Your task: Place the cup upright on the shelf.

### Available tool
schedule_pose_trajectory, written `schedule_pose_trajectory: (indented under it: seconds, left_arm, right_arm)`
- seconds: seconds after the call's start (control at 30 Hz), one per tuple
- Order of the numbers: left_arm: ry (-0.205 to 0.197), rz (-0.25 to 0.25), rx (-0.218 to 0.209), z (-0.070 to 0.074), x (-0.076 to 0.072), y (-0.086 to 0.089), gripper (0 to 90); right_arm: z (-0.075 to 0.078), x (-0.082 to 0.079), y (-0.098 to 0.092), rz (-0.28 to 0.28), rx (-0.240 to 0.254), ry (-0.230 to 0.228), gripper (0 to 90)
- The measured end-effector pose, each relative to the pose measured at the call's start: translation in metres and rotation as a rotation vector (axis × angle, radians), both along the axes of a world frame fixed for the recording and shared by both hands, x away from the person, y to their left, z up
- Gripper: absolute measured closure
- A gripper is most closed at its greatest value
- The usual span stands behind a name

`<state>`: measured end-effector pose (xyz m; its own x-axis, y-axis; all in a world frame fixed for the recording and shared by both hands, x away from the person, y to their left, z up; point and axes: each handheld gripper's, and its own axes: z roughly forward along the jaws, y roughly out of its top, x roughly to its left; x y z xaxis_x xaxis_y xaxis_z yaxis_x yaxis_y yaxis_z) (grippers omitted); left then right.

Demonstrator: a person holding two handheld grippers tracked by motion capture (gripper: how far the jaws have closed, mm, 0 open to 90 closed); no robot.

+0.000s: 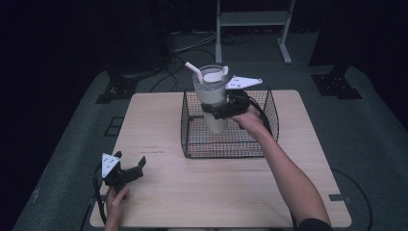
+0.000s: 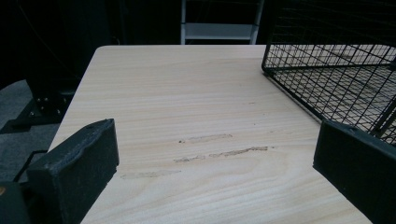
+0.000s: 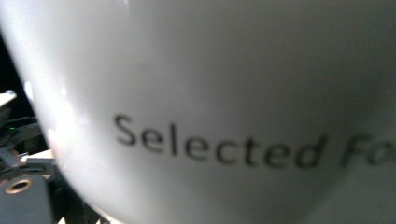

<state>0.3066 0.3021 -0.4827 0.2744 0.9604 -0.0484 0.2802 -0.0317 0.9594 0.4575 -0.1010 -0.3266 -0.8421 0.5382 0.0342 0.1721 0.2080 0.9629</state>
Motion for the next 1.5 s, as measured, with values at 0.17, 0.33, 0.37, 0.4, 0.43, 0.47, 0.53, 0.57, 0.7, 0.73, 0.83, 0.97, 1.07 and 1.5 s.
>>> schedule_pose_trajectory:
  seconds: [0.17,0.33,0.37,0.4,0.43,0.47,0.53,0.57,0.7,0.73,0.83,0.97,1.07,1.5]
  left_arm:
    - [-0.002,-0.001,0.001,0.000,0.000,0.000,0.0]
    - [-0.001,-0.001,0.004,0.000,0.000,0.000,0.0]
    - [-0.001,-0.001,0.004,0.000,0.000,0.000,0.0]
    - [-0.001,-0.001,0.003,0.000,0.000,0.000,0.0]
    - [-0.002,-0.002,0.003,0.000,0.000,0.000,0.0]
    - [-0.002,-0.002,0.003,0.000,0.000,0.000,0.0]
    - [-0.002,-0.002,0.003,0.000,0.000,0.000,0.0]
    - [-0.002,-0.003,0.002,0.000,0.000,0.000,0.0]
    - [-0.003,-0.003,0.000,0.000,0.000,0.001,0.0]
    - [-0.003,-0.003,0.000,0.000,0.000,0.001,0.0]
    - [-0.004,-0.003,-0.001,0.000,0.000,0.001,0.0]
    - [-0.007,-0.004,0.000,0.000,0.000,0.000,0.0]
    - [-0.005,-0.004,-0.003,0.000,0.000,0.000,0.0]
    - [-0.004,-0.005,-0.002,0.000,0.000,0.001,0.0]
  right_arm:
    - [-0.012,0.016,0.008,-0.005,-0.022,0.028,6.5]
    - [-0.021,0.027,0.016,0.012,-0.045,0.030,6.4]
    - [-0.022,0.028,0.017,0.015,-0.048,0.032,6.3]
    - [-0.022,0.028,0.017,0.015,-0.048,0.032,6.3]
    - [-0.026,0.032,0.020,0.016,-0.052,0.033,6.3]
    - [-0.026,0.032,0.020,0.016,-0.052,0.033,6.3]
    - [-0.032,0.036,0.022,0.024,-0.051,0.038,6.2]
    - [-0.034,0.038,0.023,0.023,-0.054,0.039,6.2]
    - [-0.043,0.045,0.025,0.013,-0.069,0.044,6.2]
    - [-0.046,0.048,0.025,0.015,-0.071,0.049,6.2]
    - [-0.056,0.053,0.027,0.010,-0.104,0.070,6.2]
    - [-0.066,0.058,0.031,0.017,-0.136,0.089,6.1]
    - [-0.073,0.062,0.034,0.020,-0.151,0.099,6.1]
    - [-0.088,0.069,0.038,0.047,-0.147,0.115,5.8]
